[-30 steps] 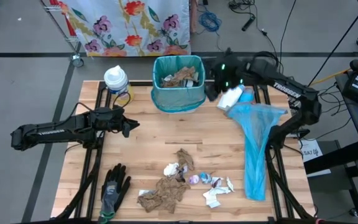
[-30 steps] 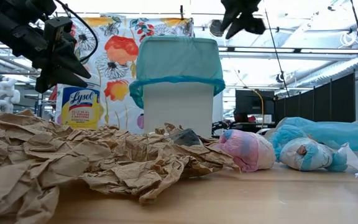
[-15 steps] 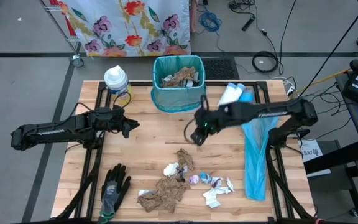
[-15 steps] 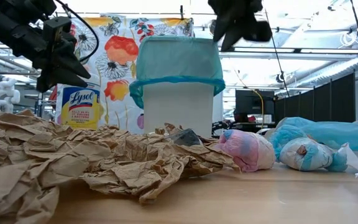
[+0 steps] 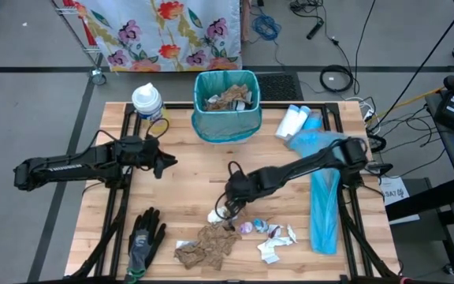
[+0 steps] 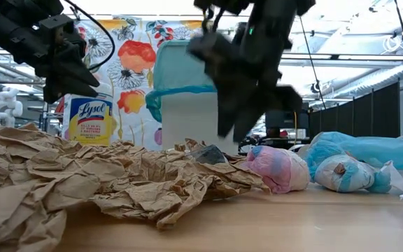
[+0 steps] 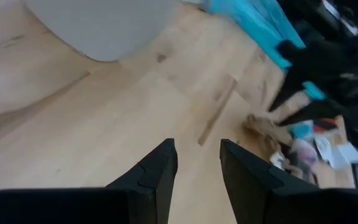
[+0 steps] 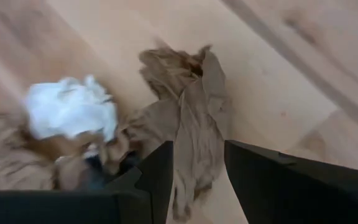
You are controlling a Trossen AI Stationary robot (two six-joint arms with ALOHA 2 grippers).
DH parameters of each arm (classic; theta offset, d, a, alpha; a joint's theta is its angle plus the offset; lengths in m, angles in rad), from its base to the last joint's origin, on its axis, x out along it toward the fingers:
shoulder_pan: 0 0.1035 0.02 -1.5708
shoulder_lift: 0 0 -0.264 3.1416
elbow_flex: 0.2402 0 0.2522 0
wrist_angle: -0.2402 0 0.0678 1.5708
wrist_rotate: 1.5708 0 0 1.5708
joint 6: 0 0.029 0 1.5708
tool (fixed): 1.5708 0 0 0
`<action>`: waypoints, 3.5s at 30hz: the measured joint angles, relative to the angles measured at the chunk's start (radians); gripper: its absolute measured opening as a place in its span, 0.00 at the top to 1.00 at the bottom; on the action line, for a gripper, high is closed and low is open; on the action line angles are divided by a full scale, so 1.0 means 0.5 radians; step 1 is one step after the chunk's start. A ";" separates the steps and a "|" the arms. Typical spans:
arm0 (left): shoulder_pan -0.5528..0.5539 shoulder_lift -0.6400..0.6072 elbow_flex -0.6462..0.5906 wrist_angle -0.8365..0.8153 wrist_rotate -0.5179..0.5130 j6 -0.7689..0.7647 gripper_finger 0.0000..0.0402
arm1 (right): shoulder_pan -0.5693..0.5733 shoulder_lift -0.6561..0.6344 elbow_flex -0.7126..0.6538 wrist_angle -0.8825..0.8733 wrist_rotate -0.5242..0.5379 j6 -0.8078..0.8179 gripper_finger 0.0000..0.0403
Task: Place trash/remove bag and relplace
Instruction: Put the brown napkin into the white trash bin
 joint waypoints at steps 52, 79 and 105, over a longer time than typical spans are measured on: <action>-0.286 0.239 0.097 0.223 -0.020 -0.183 0.68 | -0.937 -0.554 1.345 -0.656 0.463 -1.508 1.00; -0.934 1.230 1.226 -0.529 -0.313 -0.376 0.68 | -1.312 -0.417 1.344 -0.734 0.005 -1.950 0.62; -2.154 1.892 1.752 -1.026 -0.750 -0.953 0.68 | 0.519 -0.654 0.283 -0.210 0.726 -0.303 0.67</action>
